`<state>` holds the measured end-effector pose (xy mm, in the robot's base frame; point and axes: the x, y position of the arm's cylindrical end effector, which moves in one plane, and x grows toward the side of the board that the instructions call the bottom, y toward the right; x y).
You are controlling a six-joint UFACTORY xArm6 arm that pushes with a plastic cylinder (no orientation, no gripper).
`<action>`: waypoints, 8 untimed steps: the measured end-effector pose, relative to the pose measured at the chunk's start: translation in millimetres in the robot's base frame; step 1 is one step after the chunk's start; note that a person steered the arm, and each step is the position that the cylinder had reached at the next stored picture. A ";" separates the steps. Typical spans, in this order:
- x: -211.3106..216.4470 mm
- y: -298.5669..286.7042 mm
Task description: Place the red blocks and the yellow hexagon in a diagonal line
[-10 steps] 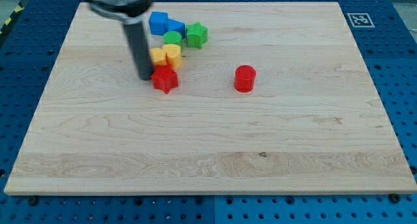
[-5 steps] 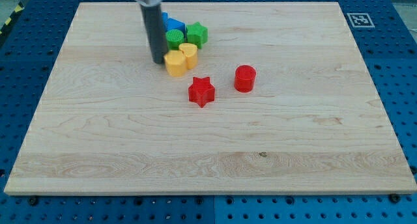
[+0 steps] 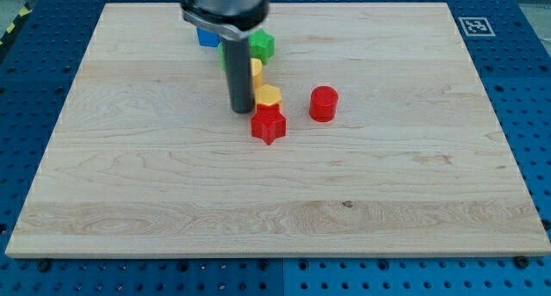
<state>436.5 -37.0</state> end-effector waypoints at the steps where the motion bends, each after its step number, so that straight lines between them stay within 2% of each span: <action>1: 12.4 19.6; 3: -60.9 -11.0; 4: -49.4 0.7; 5: -3.8 21.1; 6: 7.7 26.2; 7: -31.1 7.2; 8: -37.4 15.7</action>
<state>399.1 -21.3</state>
